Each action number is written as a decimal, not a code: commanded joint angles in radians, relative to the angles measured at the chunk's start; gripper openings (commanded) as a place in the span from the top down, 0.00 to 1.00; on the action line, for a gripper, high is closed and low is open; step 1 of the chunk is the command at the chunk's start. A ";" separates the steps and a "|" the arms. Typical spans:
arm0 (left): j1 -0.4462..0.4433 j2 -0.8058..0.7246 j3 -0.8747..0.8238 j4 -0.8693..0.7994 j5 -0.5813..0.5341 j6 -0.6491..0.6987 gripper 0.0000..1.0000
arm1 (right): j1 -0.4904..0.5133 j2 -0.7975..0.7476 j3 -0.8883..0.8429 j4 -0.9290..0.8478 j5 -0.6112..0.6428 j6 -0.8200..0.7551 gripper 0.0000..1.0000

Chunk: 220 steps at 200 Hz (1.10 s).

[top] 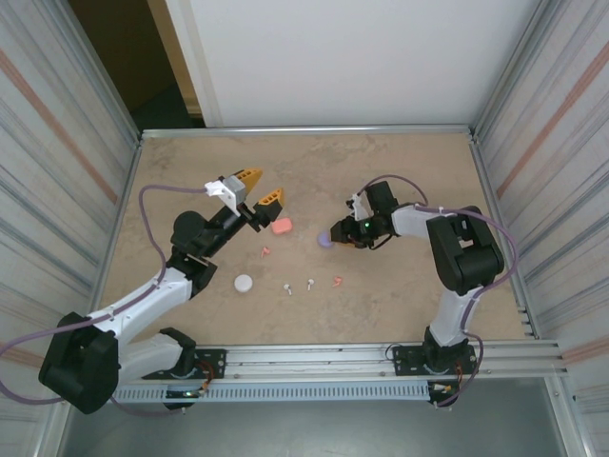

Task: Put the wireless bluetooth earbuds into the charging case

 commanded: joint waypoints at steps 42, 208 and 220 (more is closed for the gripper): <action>0.004 -0.042 -0.008 -0.003 -0.086 0.018 0.26 | -0.005 -0.226 -0.068 0.008 0.100 -0.060 0.30; 0.014 -0.089 -0.024 -0.068 -0.231 0.004 0.19 | -0.189 -0.860 -0.470 0.403 0.247 0.028 0.01; 0.014 -0.092 -0.019 -0.085 -0.242 -0.002 0.19 | -0.196 -0.884 -0.482 0.412 0.235 -0.020 0.01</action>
